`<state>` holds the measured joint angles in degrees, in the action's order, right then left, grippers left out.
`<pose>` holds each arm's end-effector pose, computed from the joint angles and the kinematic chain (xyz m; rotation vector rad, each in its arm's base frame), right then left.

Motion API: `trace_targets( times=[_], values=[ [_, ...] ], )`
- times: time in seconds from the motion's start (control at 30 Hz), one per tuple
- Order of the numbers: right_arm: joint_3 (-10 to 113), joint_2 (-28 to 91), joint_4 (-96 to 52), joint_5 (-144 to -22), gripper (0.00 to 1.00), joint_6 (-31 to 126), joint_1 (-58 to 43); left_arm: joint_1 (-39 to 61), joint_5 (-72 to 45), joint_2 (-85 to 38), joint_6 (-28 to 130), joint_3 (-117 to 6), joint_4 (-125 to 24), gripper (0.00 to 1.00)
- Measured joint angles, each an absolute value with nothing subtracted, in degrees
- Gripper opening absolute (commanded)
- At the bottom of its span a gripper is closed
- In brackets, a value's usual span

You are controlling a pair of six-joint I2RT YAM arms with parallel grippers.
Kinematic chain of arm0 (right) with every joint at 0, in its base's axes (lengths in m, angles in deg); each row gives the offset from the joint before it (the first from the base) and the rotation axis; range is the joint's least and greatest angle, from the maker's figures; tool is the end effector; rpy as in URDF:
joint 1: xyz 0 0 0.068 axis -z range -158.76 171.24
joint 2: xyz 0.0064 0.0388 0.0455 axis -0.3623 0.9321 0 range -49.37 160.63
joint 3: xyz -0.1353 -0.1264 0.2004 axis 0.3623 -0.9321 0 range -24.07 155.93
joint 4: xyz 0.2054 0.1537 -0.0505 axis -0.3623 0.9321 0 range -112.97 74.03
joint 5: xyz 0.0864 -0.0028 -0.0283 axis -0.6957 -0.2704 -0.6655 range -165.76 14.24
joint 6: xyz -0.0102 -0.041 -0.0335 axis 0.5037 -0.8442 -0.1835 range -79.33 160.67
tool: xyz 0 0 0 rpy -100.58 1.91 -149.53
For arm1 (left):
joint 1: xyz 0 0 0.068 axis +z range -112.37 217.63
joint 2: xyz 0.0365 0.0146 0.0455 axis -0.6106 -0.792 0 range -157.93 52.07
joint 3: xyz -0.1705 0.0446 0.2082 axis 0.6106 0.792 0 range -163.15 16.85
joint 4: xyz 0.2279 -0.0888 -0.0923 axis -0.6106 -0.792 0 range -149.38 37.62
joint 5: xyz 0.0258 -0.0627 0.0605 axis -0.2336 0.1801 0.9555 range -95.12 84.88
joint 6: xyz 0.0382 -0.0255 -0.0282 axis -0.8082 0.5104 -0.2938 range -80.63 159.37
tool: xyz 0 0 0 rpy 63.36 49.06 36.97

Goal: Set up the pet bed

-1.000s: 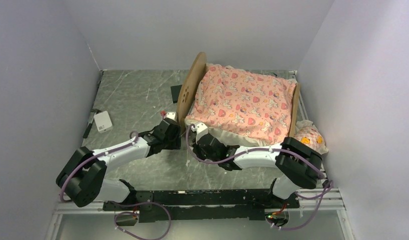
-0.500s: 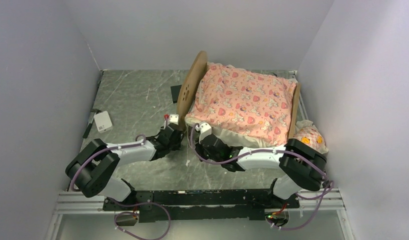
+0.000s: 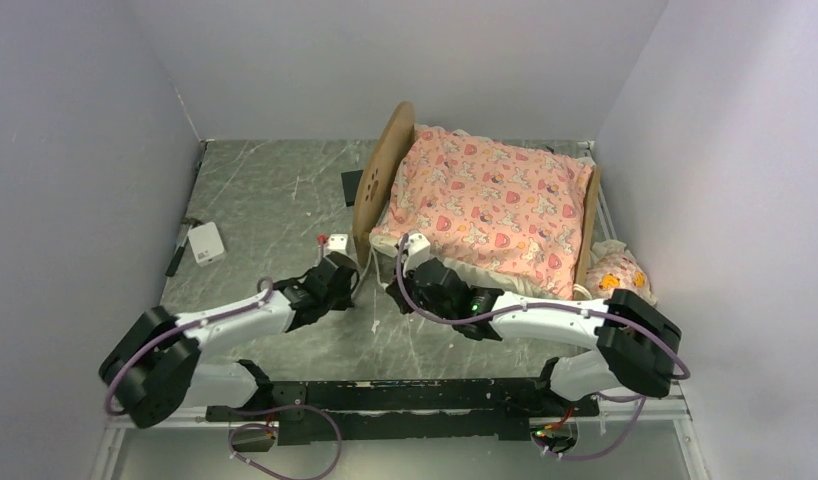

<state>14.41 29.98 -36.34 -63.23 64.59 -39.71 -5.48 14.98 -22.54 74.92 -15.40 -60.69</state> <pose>0.1487 0.2518 0.2078 -0.5360 2.0429 0.6920 0.1831 -0.1547 0.1642 0.0065 2.3946 -0.2137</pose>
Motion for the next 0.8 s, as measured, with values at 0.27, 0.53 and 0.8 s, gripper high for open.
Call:
trace_targets(
  times=[0.27,0.53,0.8],
  values=[
    [20.6,26.5,-31.1,-64.8,0.00,62.9,-40.0,-5.5,10.6,-9.2,82.0,-15.2,-72.7,0.00],
    [39.8,30.4,-22.1,-64.6,0.00,58.7,-38.4,-5.6,13.2,-3.5,86.9,-16.1,-83.7,0.00],
    [71.8,45.1,-17.8,-66.7,0.00,52.6,-34.5,-4.7,16.0,-1.8,89.7,-17.8,-87.3,0.00]
  ],
)
